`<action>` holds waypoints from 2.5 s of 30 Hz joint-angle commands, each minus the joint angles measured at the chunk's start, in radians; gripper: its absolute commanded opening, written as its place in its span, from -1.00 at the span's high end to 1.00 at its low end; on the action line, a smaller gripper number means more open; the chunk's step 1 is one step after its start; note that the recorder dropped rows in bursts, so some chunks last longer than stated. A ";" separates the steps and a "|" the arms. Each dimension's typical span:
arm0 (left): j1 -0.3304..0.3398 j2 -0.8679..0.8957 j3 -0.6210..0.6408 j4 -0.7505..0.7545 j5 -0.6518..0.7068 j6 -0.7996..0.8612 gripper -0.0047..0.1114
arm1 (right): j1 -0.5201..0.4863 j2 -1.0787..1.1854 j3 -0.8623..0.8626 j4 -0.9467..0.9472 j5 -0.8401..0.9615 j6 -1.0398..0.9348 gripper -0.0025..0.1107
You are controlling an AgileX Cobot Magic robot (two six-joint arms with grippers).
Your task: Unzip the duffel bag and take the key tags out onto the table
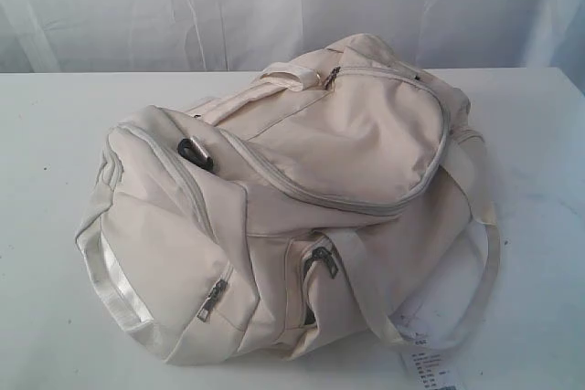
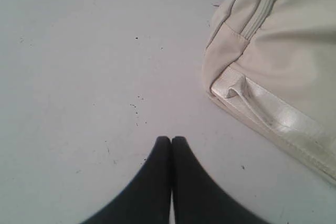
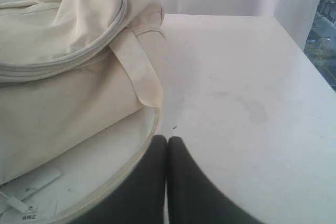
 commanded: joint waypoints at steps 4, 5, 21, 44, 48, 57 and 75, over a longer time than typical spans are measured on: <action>-0.005 -0.004 0.002 -0.010 -0.002 -0.005 0.92 | -0.008 -0.006 0.007 0.002 -0.003 -0.001 0.96; -0.005 -0.004 0.002 -0.010 -0.002 -0.005 0.92 | -0.008 -0.006 0.007 0.002 -0.003 -0.001 0.96; -0.005 -0.004 0.002 -0.010 -0.009 -0.002 0.92 | -0.008 -0.006 0.007 0.002 -0.003 -0.001 0.96; -0.005 -0.004 0.002 -0.010 -0.692 -0.007 0.92 | -0.008 -0.006 0.007 0.002 -0.003 -0.001 0.96; -0.005 -0.004 0.002 -0.010 -0.692 -0.007 0.92 | -0.008 -0.006 0.007 0.002 -0.003 -0.001 0.96; -0.005 -0.004 0.002 -0.010 -0.698 -0.007 0.92 | -0.008 -0.006 0.007 0.002 -0.003 -0.001 0.96; -0.005 -0.004 0.002 -0.010 -0.712 -0.012 0.92 | -0.008 -0.006 0.007 0.002 -0.003 -0.001 0.96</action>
